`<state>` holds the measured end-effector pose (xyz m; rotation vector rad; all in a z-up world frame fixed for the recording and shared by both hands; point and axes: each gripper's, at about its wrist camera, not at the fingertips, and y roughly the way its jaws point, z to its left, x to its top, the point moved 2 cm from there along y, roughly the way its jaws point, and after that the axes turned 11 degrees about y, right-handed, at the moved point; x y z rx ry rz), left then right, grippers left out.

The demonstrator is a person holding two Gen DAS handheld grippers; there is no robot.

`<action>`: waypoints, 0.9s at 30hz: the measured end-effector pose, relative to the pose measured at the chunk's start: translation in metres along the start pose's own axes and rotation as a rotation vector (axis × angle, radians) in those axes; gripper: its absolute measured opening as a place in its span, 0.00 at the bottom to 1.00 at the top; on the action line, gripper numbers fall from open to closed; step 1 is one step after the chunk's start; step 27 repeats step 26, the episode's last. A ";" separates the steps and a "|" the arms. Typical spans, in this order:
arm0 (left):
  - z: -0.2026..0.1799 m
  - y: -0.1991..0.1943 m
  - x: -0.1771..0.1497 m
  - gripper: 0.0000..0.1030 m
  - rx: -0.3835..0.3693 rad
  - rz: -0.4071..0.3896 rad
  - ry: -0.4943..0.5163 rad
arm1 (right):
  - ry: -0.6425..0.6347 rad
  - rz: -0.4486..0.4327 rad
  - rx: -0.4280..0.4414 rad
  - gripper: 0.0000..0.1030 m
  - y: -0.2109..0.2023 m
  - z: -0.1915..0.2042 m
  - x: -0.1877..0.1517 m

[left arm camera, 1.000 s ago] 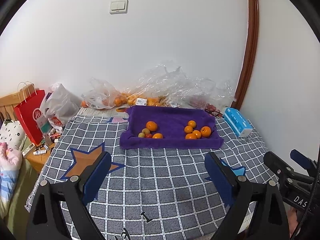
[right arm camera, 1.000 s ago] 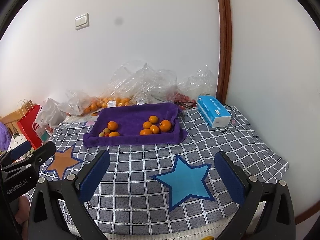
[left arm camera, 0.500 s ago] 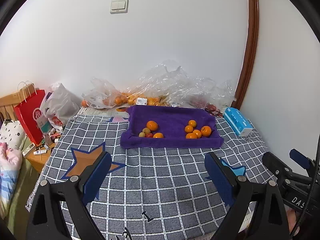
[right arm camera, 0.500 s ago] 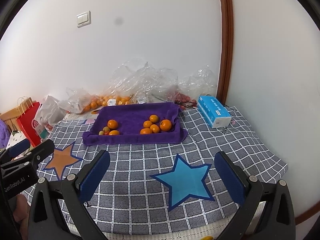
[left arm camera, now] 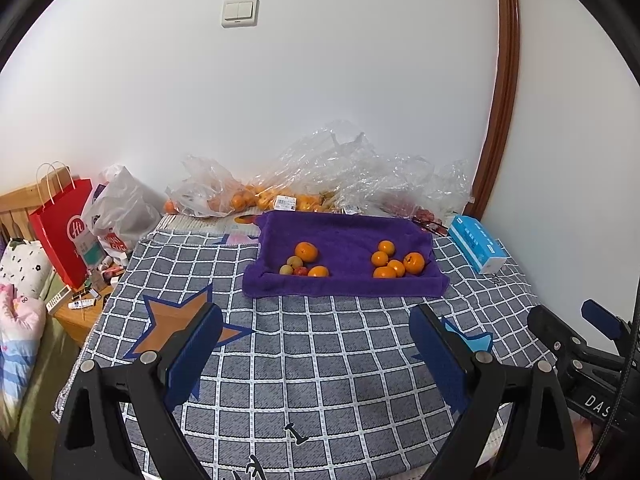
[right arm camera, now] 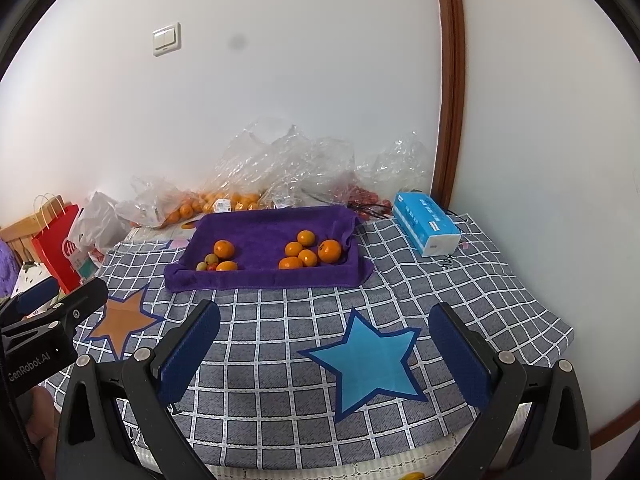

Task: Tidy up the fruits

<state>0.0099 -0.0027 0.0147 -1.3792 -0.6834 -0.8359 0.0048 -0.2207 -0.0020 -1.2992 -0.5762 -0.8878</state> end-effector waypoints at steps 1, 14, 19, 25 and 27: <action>0.000 0.000 0.000 0.92 0.000 0.001 -0.001 | -0.001 0.001 0.002 1.00 0.000 0.000 0.000; -0.001 -0.001 0.000 0.92 0.002 -0.003 0.008 | -0.011 0.001 -0.002 1.00 0.001 0.002 0.000; -0.002 -0.002 0.001 0.92 -0.003 -0.004 0.007 | -0.016 -0.001 -0.009 1.00 0.001 0.003 0.000; -0.001 -0.002 0.002 0.92 -0.010 -0.008 0.001 | -0.013 -0.002 -0.012 1.00 0.000 0.001 0.000; -0.001 -0.001 0.003 0.92 -0.006 -0.010 0.006 | -0.011 0.000 -0.010 1.00 0.001 0.001 0.001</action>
